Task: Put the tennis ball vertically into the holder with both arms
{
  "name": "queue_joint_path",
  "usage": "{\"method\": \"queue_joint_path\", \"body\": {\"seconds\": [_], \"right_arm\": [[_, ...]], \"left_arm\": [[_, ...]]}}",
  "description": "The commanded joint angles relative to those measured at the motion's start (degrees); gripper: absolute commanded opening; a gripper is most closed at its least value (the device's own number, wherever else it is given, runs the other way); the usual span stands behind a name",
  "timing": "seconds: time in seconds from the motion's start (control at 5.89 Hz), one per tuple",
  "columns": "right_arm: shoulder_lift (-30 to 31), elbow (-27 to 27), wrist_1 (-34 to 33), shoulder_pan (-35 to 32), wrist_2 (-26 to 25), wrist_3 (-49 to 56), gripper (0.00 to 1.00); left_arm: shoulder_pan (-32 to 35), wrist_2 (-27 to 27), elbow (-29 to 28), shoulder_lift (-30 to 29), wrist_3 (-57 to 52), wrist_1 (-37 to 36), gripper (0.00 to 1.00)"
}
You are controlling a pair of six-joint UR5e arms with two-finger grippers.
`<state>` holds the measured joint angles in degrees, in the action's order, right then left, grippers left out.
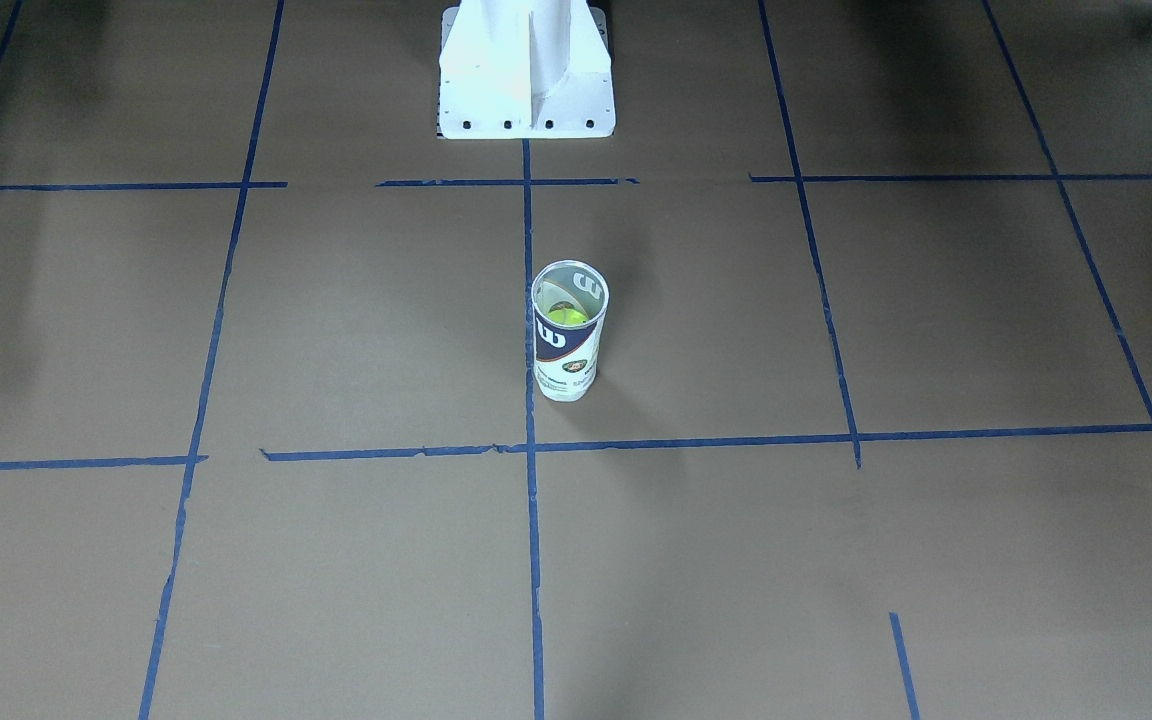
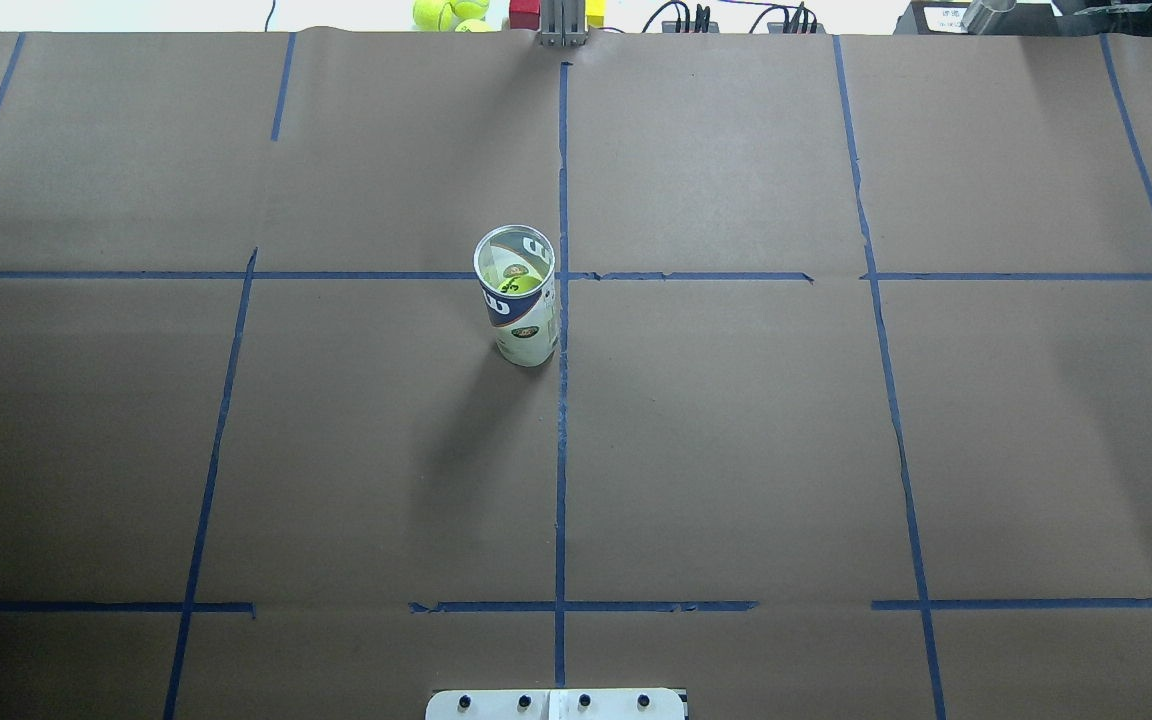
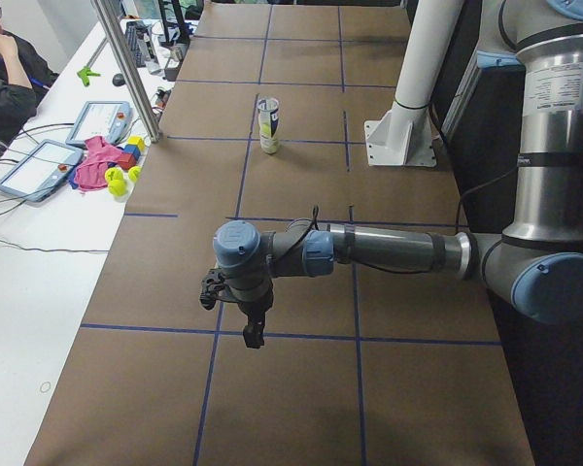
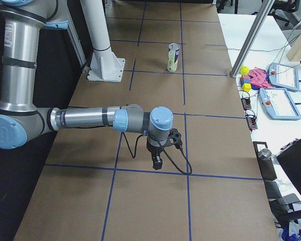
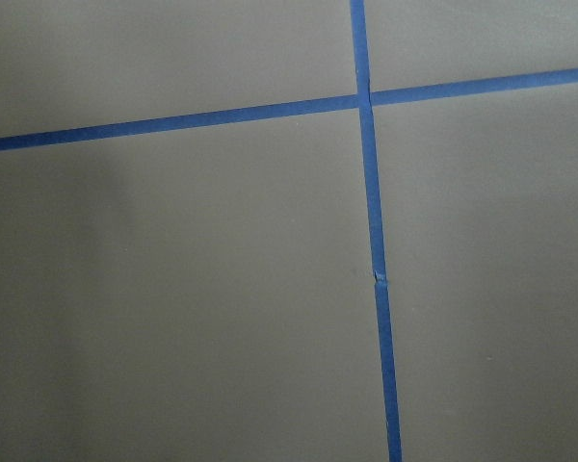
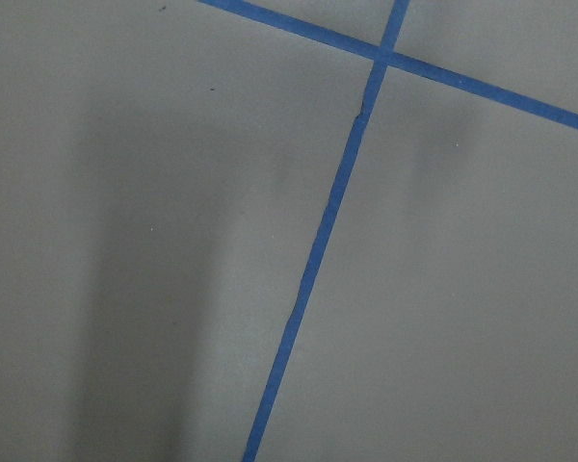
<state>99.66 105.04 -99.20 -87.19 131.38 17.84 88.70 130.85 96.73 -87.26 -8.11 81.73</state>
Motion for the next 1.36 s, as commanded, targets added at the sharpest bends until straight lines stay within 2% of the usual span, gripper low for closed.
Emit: {"method": "queue_joint_path", "body": {"seconds": [0.0,1.19], "right_arm": [[0.1,-0.4,0.1,0.0,0.1,0.1,1.0],[0.1,-1.5,0.1,0.1,0.5,0.1,1.0]], "left_arm": [[-0.2,0.2,1.5,2.3,-0.2,0.2,1.0],[-0.2,0.3,1.6,3.3,-0.3,0.4,1.0]]}}
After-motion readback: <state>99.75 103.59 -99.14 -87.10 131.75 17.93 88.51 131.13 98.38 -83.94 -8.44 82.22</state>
